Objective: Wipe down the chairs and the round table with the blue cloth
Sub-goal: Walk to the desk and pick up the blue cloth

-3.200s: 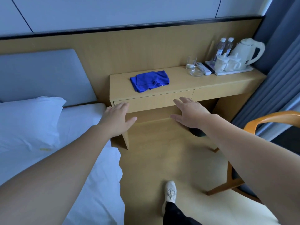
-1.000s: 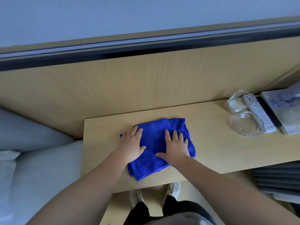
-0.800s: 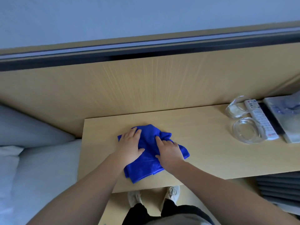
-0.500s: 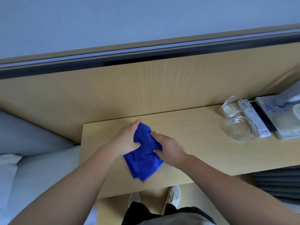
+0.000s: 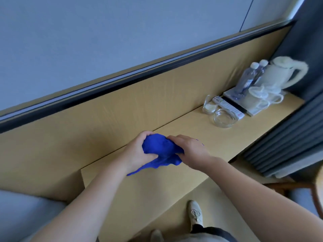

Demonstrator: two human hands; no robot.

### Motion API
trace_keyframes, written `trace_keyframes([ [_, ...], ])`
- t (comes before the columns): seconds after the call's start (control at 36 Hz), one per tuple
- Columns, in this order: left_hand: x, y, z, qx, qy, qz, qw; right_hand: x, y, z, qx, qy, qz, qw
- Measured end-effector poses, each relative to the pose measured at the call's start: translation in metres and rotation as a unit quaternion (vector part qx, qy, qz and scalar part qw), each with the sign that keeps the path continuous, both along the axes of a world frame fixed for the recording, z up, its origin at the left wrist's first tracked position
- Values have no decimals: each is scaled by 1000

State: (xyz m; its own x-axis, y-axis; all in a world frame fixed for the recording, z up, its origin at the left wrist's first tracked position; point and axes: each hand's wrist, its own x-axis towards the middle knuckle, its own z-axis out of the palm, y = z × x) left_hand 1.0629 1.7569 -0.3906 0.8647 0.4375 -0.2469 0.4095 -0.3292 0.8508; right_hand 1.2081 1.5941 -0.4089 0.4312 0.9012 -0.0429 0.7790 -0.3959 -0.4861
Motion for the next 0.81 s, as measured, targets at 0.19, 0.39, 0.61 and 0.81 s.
trace_keyframes([
  [0.19,24,-37,27,-32,-75,-115,990,-12,-60,25,5,16,-133,991],
  [0.39,46,-106,48,7,-150,-203,967,-32,-136,40,-43,-60,-293,953],
  [0.61,51,-187,59,10,-185,-293,938,-83,-220,54,-15,31,-394,918],
  [0.81,34,-272,60,27,-219,-334,916,-118,-282,48,63,63,-455,886],
])
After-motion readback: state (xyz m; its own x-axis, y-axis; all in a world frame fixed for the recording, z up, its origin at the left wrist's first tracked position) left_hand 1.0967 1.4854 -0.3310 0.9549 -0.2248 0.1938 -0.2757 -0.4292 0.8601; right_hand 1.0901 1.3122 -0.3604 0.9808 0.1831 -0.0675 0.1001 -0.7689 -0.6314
